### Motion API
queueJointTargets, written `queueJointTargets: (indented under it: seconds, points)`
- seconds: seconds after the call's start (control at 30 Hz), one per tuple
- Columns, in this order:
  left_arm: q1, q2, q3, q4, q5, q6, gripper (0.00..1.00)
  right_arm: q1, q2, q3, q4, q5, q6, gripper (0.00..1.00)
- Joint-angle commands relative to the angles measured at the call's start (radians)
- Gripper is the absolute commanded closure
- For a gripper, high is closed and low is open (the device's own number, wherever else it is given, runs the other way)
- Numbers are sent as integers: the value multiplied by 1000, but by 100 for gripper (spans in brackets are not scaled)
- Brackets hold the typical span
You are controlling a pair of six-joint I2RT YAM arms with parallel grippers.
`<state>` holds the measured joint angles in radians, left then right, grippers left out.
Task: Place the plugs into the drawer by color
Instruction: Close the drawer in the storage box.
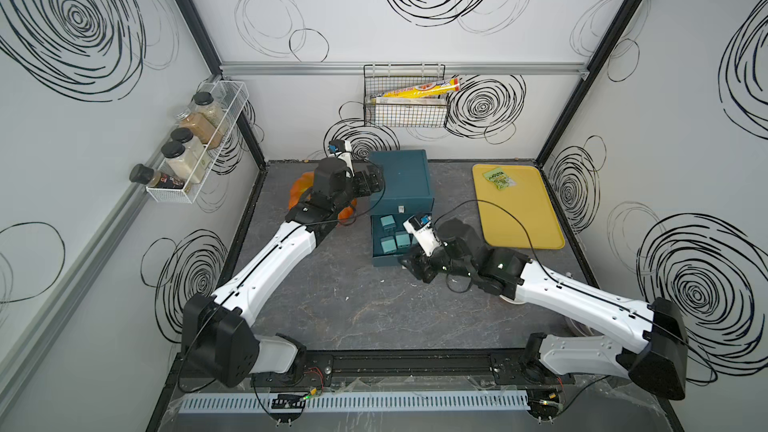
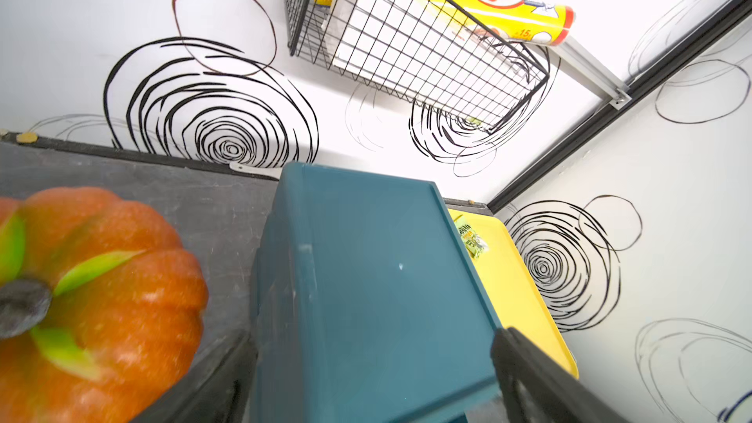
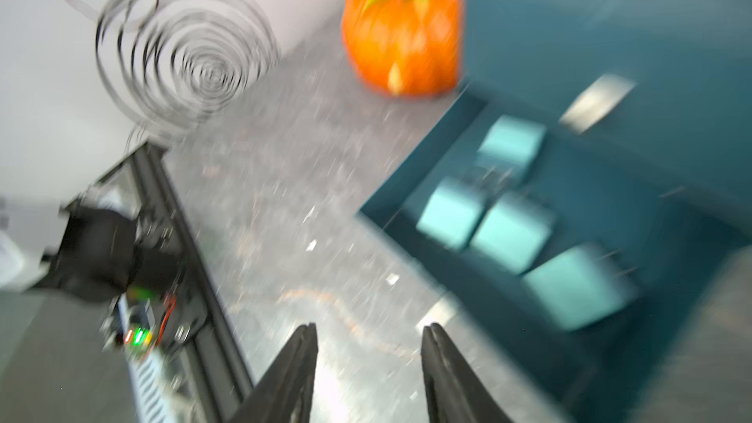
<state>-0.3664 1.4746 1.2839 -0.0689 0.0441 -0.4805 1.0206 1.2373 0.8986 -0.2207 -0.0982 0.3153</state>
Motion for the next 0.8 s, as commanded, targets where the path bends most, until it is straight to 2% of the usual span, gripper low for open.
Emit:
queueJointTargets:
  seconds: [0.0,0.1,0.2,0.23,0.37,0.53,0.67,0.77]
  points:
    - [26,156,110,-94,68,74,11,16,17,-93,128,-39,73,53]
    - [14,209,141,-97,65,104,23,15,39,-112,149,8,80,53]
    - [14,242,139,-133,12,100,24,14,56,-128,200,130,89,51]
    - [12,252,131,-127,16,108,28,8,67,-128,211,154,88,50]
    - [11,301,96,-143,52,112,42,-48,146,-116,269,182,78,50]
    - [11,309,12,-102,77,115,44,-88,262,-13,295,208,37,51]
    - [11,324,1,-110,83,132,44,-90,367,117,296,233,-19,53]
    - [12,332,-11,-115,80,128,46,-90,442,205,298,340,-49,54]
